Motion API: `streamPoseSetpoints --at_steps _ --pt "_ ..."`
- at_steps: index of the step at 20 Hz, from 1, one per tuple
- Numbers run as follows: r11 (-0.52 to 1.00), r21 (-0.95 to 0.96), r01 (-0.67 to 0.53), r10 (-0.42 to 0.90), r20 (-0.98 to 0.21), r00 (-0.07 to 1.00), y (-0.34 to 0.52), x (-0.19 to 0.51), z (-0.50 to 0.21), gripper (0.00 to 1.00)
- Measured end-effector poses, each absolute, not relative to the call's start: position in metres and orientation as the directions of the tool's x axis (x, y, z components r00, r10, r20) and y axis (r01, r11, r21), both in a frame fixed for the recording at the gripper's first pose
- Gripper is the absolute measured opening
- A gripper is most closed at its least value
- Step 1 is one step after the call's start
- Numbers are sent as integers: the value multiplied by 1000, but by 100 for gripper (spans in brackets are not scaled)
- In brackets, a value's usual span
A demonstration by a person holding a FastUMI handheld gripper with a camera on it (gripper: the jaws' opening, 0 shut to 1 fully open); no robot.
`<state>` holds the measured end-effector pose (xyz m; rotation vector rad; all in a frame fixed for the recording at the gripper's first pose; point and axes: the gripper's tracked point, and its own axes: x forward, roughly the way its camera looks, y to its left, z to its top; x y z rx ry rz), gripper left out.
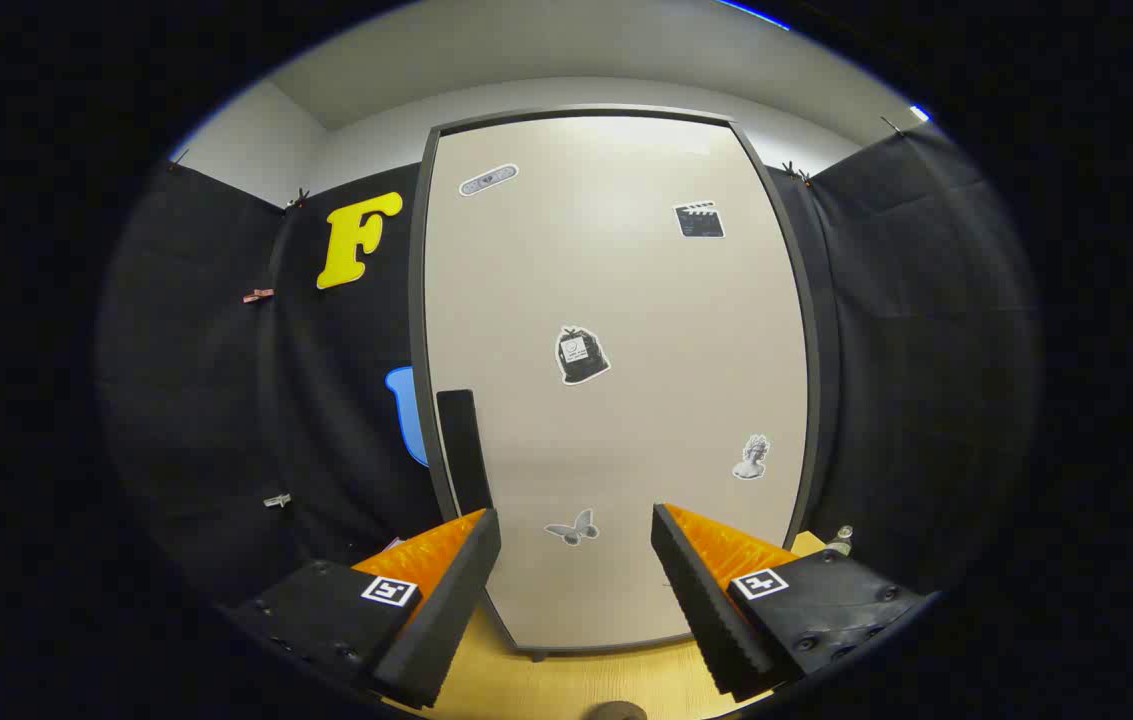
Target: Open the shoe cabinet door, grab the shoes and put them into the shoe cabinet, then close the shoe cabinet door.
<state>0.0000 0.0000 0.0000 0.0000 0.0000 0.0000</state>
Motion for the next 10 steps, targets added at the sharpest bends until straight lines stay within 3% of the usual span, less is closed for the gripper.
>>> streamPoseSetpoints --at_steps 10 --pt "999 -6 -54 54 8 998 48 18 -4 98"
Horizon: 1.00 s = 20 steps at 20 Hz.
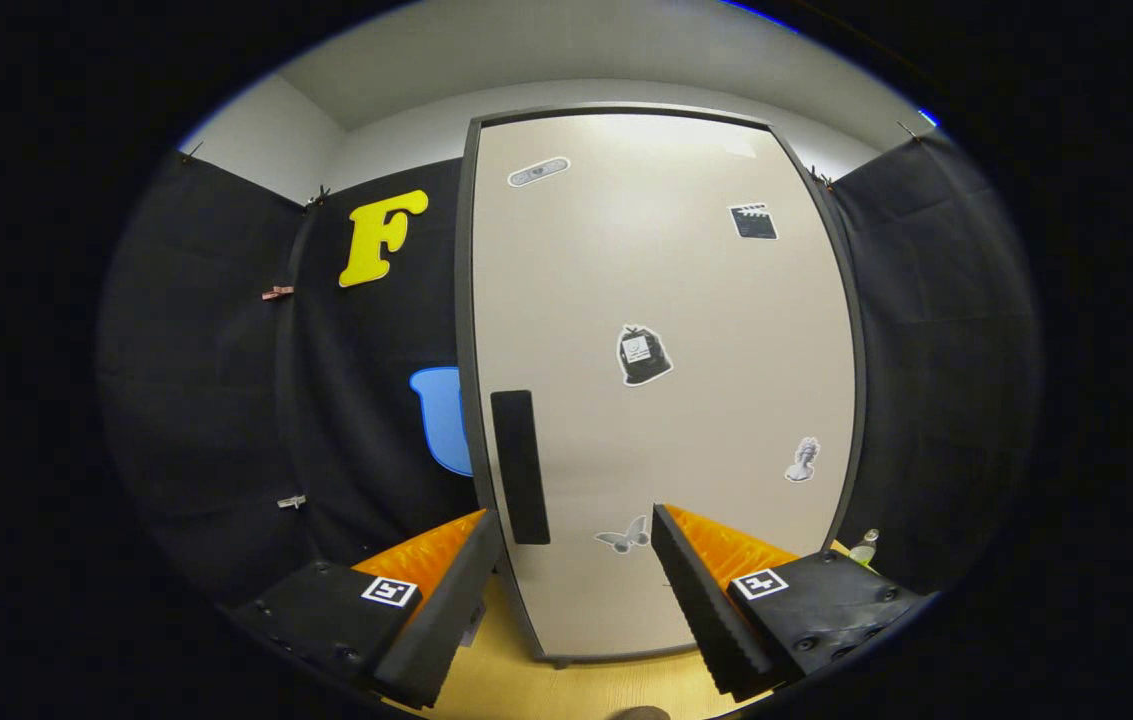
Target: Open the shoe cabinet door, grab the shoes and put them into the shoe cabinet, then close the shoe cabinet door.
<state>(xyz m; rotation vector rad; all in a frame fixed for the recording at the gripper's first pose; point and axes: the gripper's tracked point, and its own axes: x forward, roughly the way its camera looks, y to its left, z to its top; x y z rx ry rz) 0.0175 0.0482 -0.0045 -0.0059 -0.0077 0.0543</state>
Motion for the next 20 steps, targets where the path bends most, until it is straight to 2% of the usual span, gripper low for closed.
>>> streamPoseSetpoints --at_steps 9,20 --pt "998 -21 -58 57 -28 998 63 42 -12 98" --pt "998 -20 -54 53 -61 997 78 108 -25 98"
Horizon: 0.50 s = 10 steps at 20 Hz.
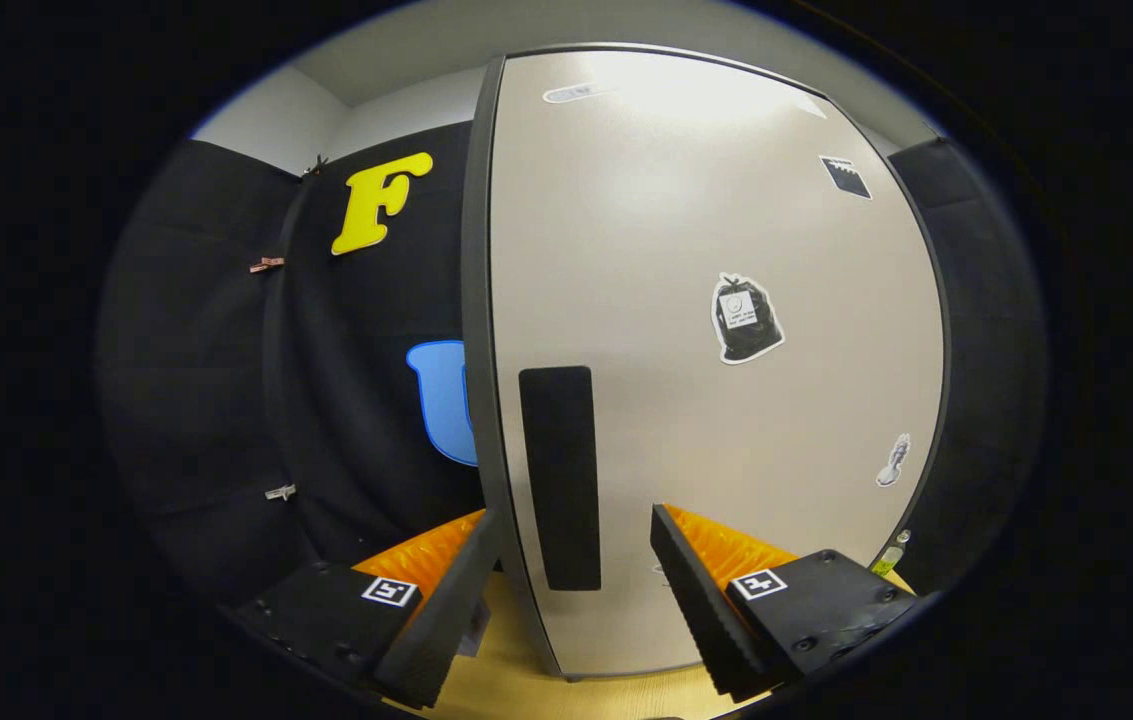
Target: Open the shoe cabinet door, grab the shoes and put them into the shoe cabinet, then close the shoe cabinet door.
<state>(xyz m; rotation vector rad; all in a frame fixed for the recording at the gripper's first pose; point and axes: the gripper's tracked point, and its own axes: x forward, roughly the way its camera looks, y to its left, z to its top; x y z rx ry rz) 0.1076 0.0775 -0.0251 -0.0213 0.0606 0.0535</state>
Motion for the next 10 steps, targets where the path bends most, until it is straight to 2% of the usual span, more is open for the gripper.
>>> streamPoseSetpoints --at_steps 2,4,5,7,8,9,10 --pt "999 -12 -51 51 -45 998 78 115 -21 94" --pt "999 -8 -51 51 -30 998 78 119 -17 79" --pt "999 -12 -48 47 -27 999 78 120 -17 69" --pt "999 -24 -38 38 -26 999 78 122 -19 62" --pt "998 -26 -49 48 -24 999 82 121 -19 62" --pt "998 -35 -44 44 -20 999 81 125 -18 38" --pt "998 -34 -44 43 -22 999 81 122 -18 38"
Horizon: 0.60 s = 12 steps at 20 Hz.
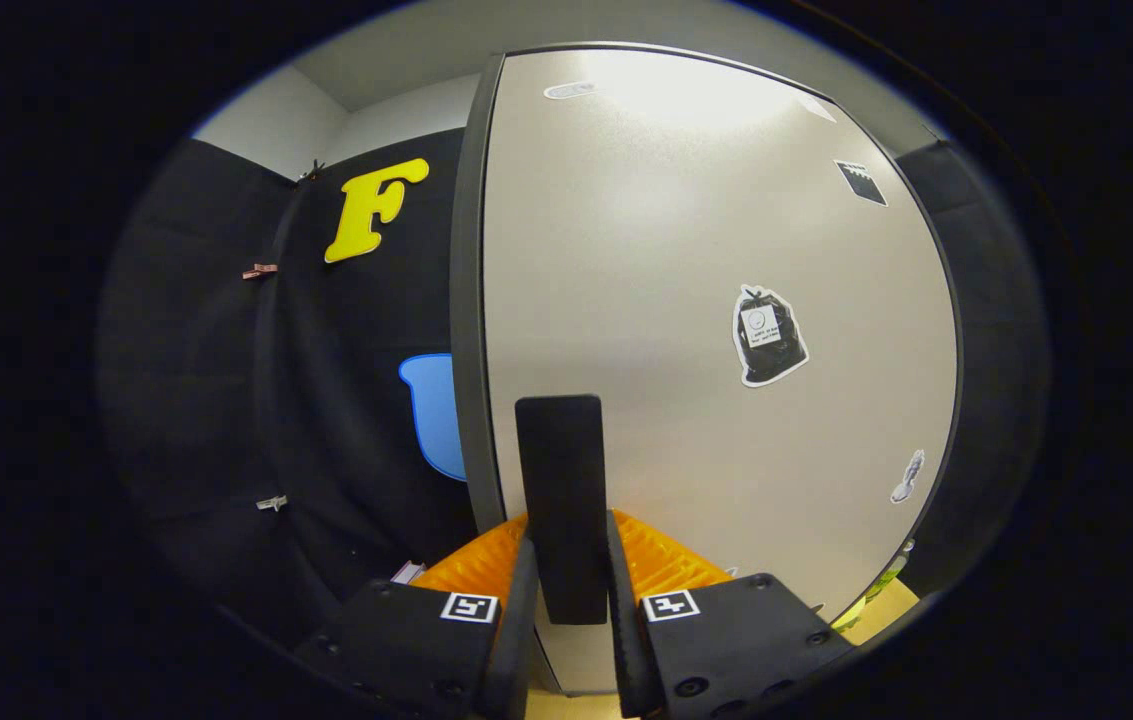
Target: Open the shoe cabinet door, grab the shoes and put them into the shoe cabinet, then close the shoe cabinet door.
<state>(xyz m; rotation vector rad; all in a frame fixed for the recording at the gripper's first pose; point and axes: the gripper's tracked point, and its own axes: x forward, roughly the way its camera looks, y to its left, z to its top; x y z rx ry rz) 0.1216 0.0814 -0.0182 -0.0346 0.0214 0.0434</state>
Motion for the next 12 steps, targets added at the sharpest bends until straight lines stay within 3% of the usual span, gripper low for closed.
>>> streamPoseSetpoints --at_steps 3,12 --pt "998 -40 -48 47 -25 999 81 120 -19 30" --pt "993 -26 -115 114 -31 993 81 81 -12 31"
